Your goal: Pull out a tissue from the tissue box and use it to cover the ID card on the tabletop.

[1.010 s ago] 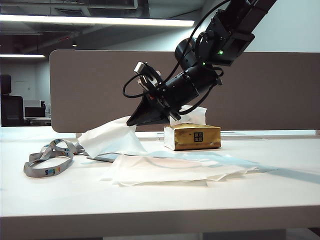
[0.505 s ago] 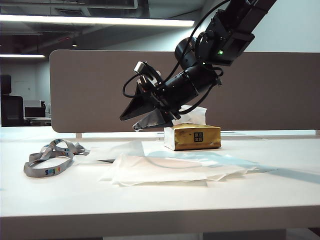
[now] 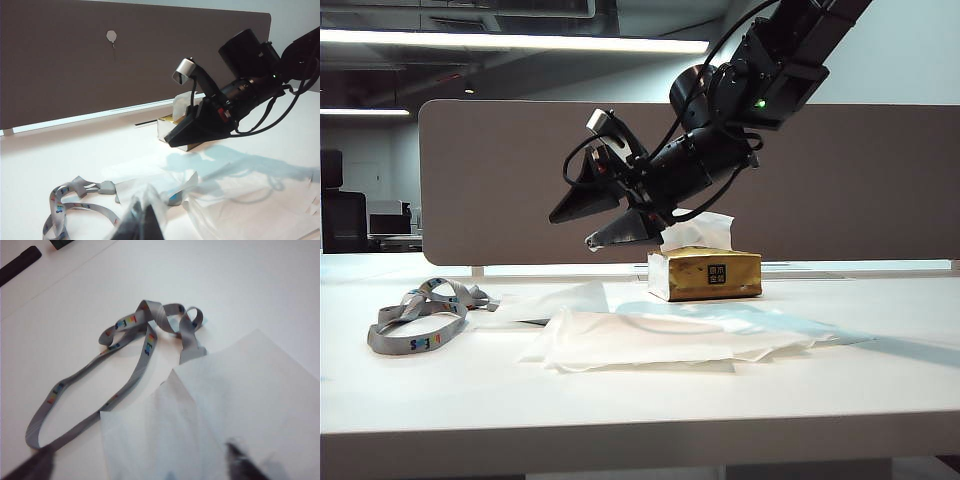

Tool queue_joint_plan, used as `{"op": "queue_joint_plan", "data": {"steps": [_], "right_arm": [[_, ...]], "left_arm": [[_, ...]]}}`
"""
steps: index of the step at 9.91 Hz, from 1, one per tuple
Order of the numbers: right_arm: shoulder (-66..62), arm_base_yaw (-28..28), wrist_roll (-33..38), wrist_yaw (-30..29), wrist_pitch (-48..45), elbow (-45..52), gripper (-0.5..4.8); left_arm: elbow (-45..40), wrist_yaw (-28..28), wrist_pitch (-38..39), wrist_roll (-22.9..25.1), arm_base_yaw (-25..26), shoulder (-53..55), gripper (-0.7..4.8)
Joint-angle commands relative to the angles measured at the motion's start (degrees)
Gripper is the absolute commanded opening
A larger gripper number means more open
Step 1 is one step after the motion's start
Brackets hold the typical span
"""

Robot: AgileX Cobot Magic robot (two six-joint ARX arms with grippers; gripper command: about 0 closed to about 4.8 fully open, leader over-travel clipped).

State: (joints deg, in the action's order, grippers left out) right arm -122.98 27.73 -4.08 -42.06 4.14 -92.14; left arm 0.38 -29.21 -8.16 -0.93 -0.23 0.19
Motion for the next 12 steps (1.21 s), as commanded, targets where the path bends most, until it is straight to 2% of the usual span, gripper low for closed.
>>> {"op": "queue_joint_plan", "data": {"steps": [1,2,3,4,5,6,7,9,10,11,12], "right_arm": [[1.1,0.1,0.0,-0.5,-5.7,-0.2,4.79],[2.6,0.1,0.0,0.1,-15.5,-0.2,4.79],[3.1,0.1,0.0,0.9,-18.2,-0.2,4.79],[7.3,0.1,0.0,11.3,-29.6,-0.2,4.79],[8.3,0.1,0.0,14.2,-30.4,-0.2,4.79],[13.0,0.0,0.0,27.3,-29.3,-0.2,4.75],[23.8,-2.2,0.0,42.8,-14.1,-0.1,-0.08],[26.4,-3.4,0.0,42.2,-10.1,-0.1,-0.05],[31.2,-4.8,0.0,41.9,-2.3,-0.1,-0.05],[39.1,-7.8,0.0,34.0,1.5,4.6,-0.05],[43.4,-8.3,-0.2,32.7,-0.5,10.1,-0.05]], "left_arm": [[0.2,-0.2,-0.9,0.0,-0.1,0.0,-0.05],[0.2,-0.2,-1.0,0.0,-0.1,0.0,-0.05],[0.2,0.0,-0.9,0.0,-0.1,0.0,-0.05],[0.2,1.5,-0.9,0.0,0.0,0.0,-0.05],[0.2,2.5,-0.9,0.0,0.0,0.0,-0.05],[0.2,6.9,-0.9,-1.3,0.0,0.0,-0.05],[0.2,16.3,-0.5,-1.7,0.0,0.0,-0.05],[0.2,16.7,-0.4,-1.7,0.0,0.0,-0.05],[0.2,16.7,0.4,-1.7,0.0,0.0,-0.06],[0.2,18.1,1.7,-2.9,0.0,0.0,-0.05],[0.2,18.1,1.7,-3.0,0.0,0.0,-0.06]]}}
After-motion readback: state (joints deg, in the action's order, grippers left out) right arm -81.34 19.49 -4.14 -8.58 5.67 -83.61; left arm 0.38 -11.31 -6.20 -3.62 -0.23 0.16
